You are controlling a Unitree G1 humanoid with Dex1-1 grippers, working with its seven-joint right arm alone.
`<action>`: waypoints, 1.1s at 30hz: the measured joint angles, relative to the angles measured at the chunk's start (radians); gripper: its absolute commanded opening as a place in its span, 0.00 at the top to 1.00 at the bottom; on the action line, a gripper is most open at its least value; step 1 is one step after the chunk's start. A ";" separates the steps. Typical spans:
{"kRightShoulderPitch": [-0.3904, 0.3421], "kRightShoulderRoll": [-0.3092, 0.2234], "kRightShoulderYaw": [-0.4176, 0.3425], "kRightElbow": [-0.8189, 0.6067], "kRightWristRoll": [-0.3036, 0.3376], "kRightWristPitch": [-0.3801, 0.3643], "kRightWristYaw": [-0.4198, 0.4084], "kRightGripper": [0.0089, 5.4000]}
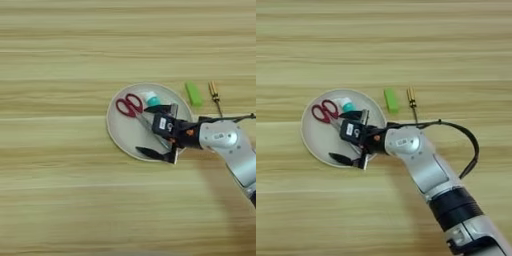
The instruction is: Move the objects on the table
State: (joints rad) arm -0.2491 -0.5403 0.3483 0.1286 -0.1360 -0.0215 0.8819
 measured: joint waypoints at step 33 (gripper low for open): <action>0.327 -0.256 -0.030 -0.254 0.336 -0.056 0.458 0.00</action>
State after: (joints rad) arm 0.0779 -0.7961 0.3186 -0.1250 0.2002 -0.0774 1.3403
